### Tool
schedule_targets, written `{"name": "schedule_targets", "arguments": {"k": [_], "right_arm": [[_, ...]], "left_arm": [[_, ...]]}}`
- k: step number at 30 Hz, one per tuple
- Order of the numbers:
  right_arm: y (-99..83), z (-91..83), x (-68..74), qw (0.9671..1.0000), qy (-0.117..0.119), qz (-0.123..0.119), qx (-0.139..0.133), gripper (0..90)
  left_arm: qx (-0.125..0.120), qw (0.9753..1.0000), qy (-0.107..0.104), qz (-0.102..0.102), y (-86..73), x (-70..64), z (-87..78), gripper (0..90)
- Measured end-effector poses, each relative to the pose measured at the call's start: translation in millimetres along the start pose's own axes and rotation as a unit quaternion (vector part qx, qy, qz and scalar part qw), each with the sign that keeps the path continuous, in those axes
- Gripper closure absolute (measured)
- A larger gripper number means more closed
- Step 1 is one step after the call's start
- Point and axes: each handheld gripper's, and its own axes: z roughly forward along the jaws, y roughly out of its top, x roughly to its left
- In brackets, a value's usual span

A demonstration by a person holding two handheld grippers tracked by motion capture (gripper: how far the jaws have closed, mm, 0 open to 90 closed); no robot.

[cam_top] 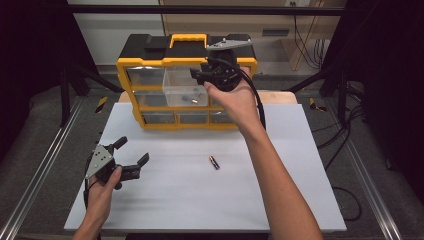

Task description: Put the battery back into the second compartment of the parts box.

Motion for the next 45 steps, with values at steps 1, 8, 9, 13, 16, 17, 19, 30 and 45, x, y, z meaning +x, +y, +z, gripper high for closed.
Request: {"name": "schedule_targets", "arguments": {"k": [1,8,9,13,16,17,19,30,45], "right_arm": [[0.4,-4.0,0.5,1.0000,-0.002,-0.002,-0.002,54.1],[-7.5,-32.1,2.7,0.9994,-0.017,-0.018,-0.025,32.4],[-10.3,-34.6,3.1,0.9993,-0.020,-0.018,-0.027,28.7],[-26.4,-42.9,2.4,0.9990,-0.038,-0.014,-0.020,18.7],[-36.0,-44.1,-0.4,0.9983,-0.055,-0.017,-0.006,14.0],[-39.1,-44.2,-1.7,0.9983,-0.057,-0.012,-0.003,13.4],[-43.0,-44.0,-3.2,0.9983,-0.058,-0.008,-0.001,11.7],[-62.5,-36.2,-0.8,0.9979,-0.059,-0.012,0.023,8.1],[-92.2,-28.0,1.8,0.9972,-0.055,-0.002,0.050,6.7]], "left_arm": [[0.000,1.0000,-0.001,0.000,0.0,-0.1,0.2,1.8],[0.006,1.0000,0.000,0.004,-1.0,-1.1,2.3,1.9],[0.006,1.0000,0.000,0.006,-0.8,-1.3,2.2,1.9],[0.007,1.0000,0.002,0.006,-0.8,-1.0,2.0,1.9],[0.007,0.9999,0.003,0.007,-1.0,-0.5,1.7,1.8],[0.007,0.9999,0.003,0.006,-1.1,-0.4,1.7,1.8],[0.007,0.9999,0.004,0.007,-1.0,-0.1,1.7,1.8],[0.003,1.0000,0.005,0.002,-0.7,0.0,0.0,1.7],[0.000,1.0000,0.005,0.003,0.2,0.5,-1.1,1.4]]}}
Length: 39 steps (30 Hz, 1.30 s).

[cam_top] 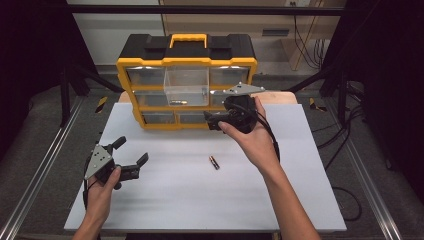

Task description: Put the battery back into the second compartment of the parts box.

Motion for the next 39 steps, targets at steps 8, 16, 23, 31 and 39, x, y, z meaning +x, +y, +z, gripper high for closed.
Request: {"name": "schedule_targets", "arguments": {"k": [8,16,23,31,39], "right_arm": [[-12.2,1.8,-1.4,0.9999,-0.002,0.003,0.013,7.0],[-22.6,3.5,2.8,0.9996,0.002,0.002,0.027,7.0],[-34.2,8.3,8.2,0.9989,-0.007,-0.008,0.046,6.8],[-55.2,15.9,14.5,0.9972,0.002,-0.021,0.072,7.3],[-75.1,28.8,8.6,0.9950,0.004,-0.007,0.099,8.8]], "left_arm": [[-0.001,1.0000,0.002,-0.005,-0.4,0.7,-0.1,1.4],[-0.003,1.0000,0.002,-0.008,-0.7,1.1,-1.0,1.4],[-0.005,0.9999,0.000,-0.013,-0.5,0.6,-1.2,1.3],[-0.004,1.0000,-0.003,-0.004,-0.3,-2.6,-0.2,1.3],[-0.004,1.0000,-0.002,-0.008,-0.8,0.7,0.8,1.4]]}}
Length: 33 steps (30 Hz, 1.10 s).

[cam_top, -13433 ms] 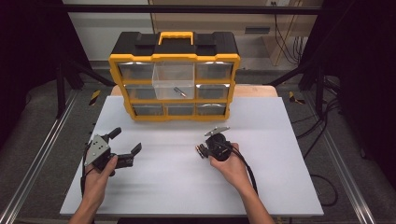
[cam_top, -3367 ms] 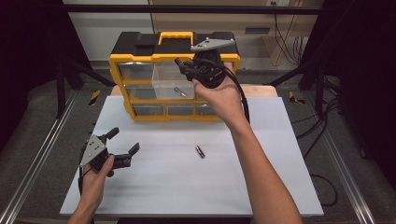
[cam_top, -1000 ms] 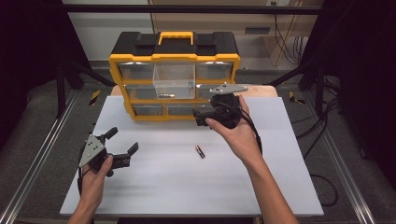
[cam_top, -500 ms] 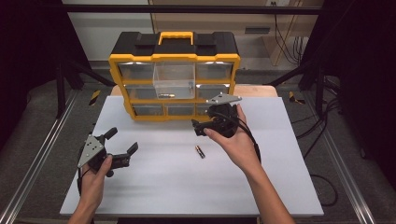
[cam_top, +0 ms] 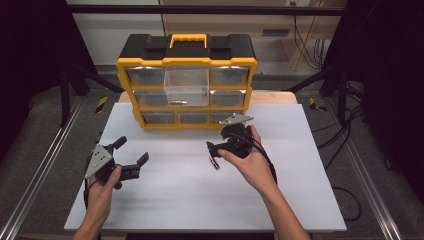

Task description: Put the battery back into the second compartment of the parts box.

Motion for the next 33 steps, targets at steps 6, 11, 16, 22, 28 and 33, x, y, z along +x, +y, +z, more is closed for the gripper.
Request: {"name": "schedule_targets", "arguments": {"k": [6,11,16,22,28,33], "right_arm": [[-8.8,8.6,0.8,0.9999,0.006,0.000,0.014,10.1],[-19.1,16.9,2.2,0.9994,0.013,0.007,0.032,12.0],[-30.5,24.6,4.2,0.9989,0.016,0.011,0.042,12.0],[-38.0,31.1,3.8,0.9986,0.017,0.012,0.049,12.7],[-43.5,36.3,2.9,0.9978,0.014,0.023,0.061,13.1],[-50.4,42.4,0.8,0.9972,0.013,0.026,0.069,13.6]], "left_arm": [[0.002,1.0000,0.000,0.006,0.0,-0.9,0.0,1.4],[0.001,1.0000,0.001,0.004,0.2,-0.2,-0.1,1.4],[0.002,1.0000,-0.001,0.007,0.4,-0.9,0.3,1.4],[0.004,1.0000,-0.001,0.007,-0.2,-1.1,0.8,1.4],[0.002,1.0000,-0.003,0.009,0.6,-2.5,1.2,1.4],[0.003,0.9999,-0.004,0.010,0.2,-2.4,1.1,1.4]]}}
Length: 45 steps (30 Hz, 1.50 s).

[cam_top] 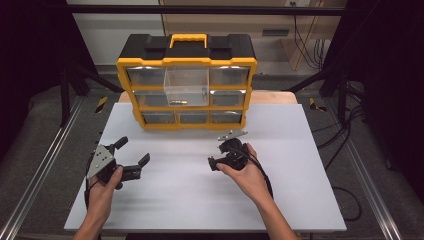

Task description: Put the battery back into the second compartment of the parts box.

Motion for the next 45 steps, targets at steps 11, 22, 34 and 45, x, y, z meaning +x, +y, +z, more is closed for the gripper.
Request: {"name": "schedule_targets", "arguments": {"k": [11,22,34,45], "right_arm": [[-5.2,8.3,1.6,0.9997,-0.002,0.001,0.024,18.1],[-7.9,10.6,1.4,0.9995,-0.003,-0.002,0.031,35.1],[-7.6,14.2,3.1,0.9993,-0.005,-0.005,0.038,48.6],[-6.6,15.8,2.7,0.9991,-0.002,-0.002,0.043,56.3]], "left_arm": [[-0.001,1.0000,-0.002,0.000,0.9,-0.4,-0.4,1.4],[-0.002,1.0000,-0.003,0.001,1.3,-0.9,-0.4,1.4],[0.001,1.0000,-0.003,0.001,0.9,-0.4,0.0,1.4],[0.002,1.0000,-0.006,0.002,0.4,-1.3,1.2,1.5]]}}
